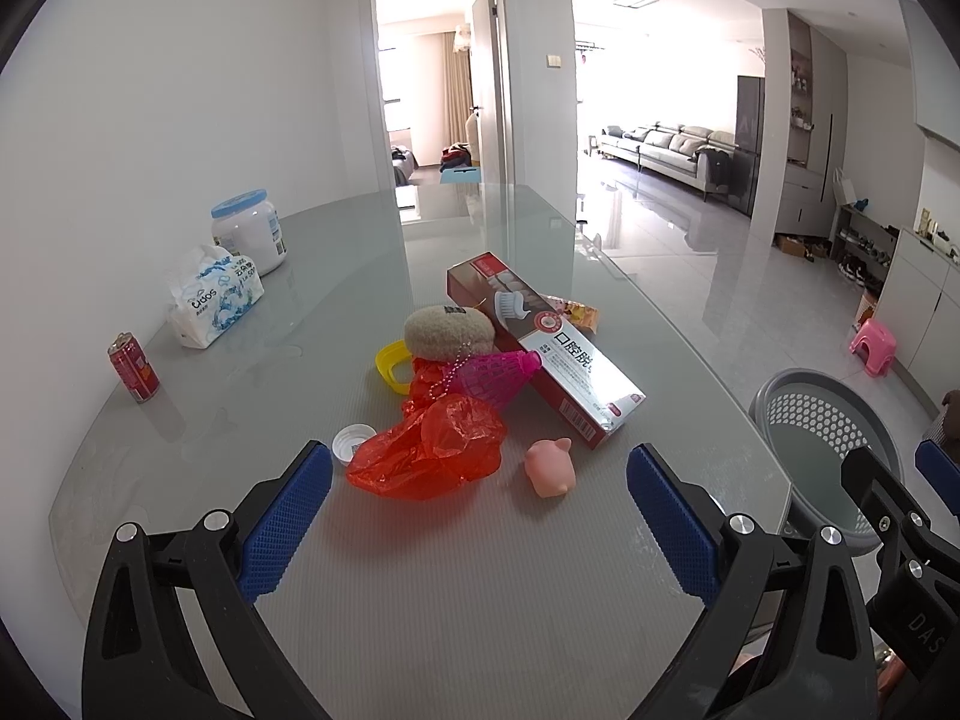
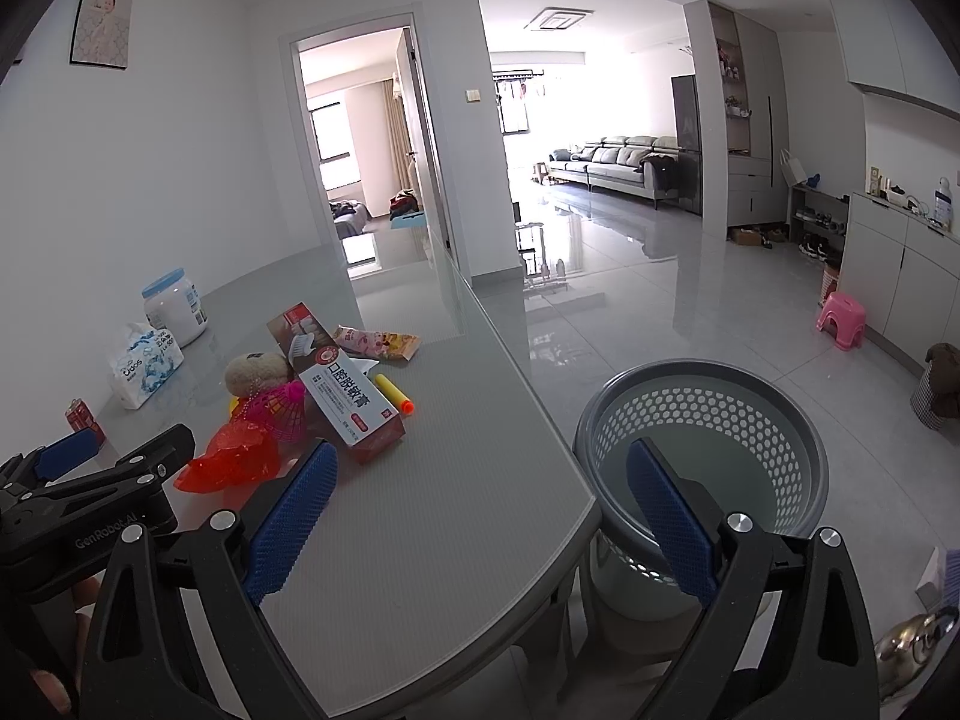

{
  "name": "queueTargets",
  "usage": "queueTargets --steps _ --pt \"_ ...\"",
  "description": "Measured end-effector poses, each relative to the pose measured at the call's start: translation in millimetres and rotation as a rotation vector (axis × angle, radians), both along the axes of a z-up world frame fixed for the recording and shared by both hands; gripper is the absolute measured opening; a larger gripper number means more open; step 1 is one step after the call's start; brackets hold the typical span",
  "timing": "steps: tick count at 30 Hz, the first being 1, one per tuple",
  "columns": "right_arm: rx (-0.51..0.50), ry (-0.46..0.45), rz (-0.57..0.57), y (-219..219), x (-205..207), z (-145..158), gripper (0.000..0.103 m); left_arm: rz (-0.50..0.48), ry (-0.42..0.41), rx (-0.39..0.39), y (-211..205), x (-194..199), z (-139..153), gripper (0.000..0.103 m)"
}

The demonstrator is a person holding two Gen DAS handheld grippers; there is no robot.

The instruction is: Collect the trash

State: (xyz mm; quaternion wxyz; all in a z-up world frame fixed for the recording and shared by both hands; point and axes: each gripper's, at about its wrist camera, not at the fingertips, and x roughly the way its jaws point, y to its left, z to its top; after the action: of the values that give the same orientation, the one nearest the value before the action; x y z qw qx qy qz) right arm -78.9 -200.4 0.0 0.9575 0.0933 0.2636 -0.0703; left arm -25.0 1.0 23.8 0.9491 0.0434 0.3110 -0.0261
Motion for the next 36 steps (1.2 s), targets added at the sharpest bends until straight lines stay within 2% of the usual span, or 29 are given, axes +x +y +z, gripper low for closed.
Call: queueTargets --steps 25,36 --pt "0.000 0.001 0.001 -1.1 -0.1 -0.6 0.093 0.001 0.001 -0.003 0.2 -0.7 -1.1 0.097" --pt "0.000 0.047 0.054 12.4 15.8 -15.9 0.093 0.031 0.045 -0.019 17.8 10.2 -19.8 0.097"
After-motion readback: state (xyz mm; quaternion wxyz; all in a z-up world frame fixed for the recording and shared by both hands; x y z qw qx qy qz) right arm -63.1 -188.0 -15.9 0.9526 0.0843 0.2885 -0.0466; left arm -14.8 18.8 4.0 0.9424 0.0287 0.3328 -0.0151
